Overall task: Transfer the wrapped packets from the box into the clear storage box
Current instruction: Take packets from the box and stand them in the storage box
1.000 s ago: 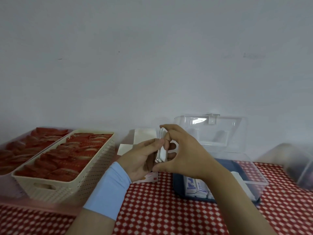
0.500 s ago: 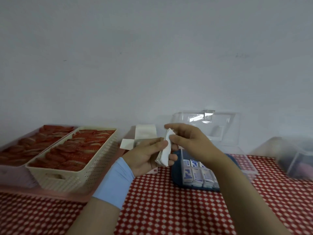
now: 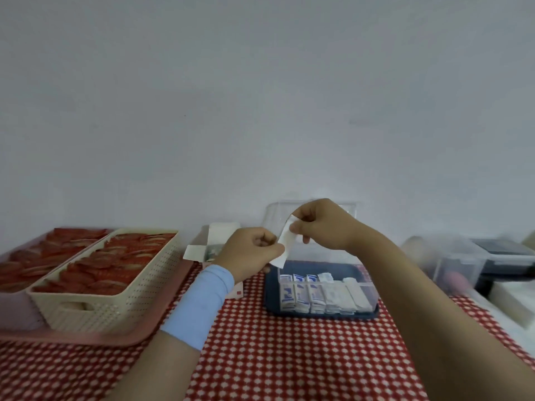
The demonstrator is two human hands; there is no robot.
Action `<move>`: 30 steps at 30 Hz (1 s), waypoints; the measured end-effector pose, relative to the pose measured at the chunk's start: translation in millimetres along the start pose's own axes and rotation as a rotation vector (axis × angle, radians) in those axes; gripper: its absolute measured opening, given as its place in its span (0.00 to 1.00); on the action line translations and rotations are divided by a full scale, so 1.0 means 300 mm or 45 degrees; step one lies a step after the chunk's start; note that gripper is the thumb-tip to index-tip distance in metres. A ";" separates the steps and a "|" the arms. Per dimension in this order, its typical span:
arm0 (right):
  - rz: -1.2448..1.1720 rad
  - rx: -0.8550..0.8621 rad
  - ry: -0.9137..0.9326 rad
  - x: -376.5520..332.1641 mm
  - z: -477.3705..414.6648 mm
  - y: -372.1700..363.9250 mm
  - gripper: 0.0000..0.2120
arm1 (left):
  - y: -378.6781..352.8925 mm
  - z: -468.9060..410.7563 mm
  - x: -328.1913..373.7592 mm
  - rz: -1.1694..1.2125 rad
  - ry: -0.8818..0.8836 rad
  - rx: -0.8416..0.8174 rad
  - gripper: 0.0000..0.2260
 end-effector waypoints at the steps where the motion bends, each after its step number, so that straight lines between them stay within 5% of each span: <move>1: 0.004 0.001 -0.013 -0.001 0.004 0.016 0.06 | -0.010 -0.009 0.016 -0.056 -0.020 0.018 0.02; 11: 0.038 -0.085 -0.188 0.138 0.056 0.210 0.05 | -0.229 -0.123 0.106 -0.106 -0.039 -0.110 0.04; 17: 0.393 -0.134 -0.301 0.320 0.021 0.229 0.06 | -0.338 -0.167 0.063 -0.782 -0.102 -0.630 0.18; 22: 0.572 -0.236 -0.322 0.380 -0.017 0.151 0.07 | -0.371 -0.163 0.007 -0.978 -0.117 -0.871 0.26; 30: 0.771 -0.456 -0.350 0.400 -0.061 0.066 0.08 | -0.399 -0.170 -0.034 -1.054 -0.126 -0.947 0.21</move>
Point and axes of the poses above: each hand's wrist, its own z-axis away from the middle knuckle, its own y-axis out of the back of the hand, x = y × z, the point moved 2 cm from there along -z, towards the middle knuckle
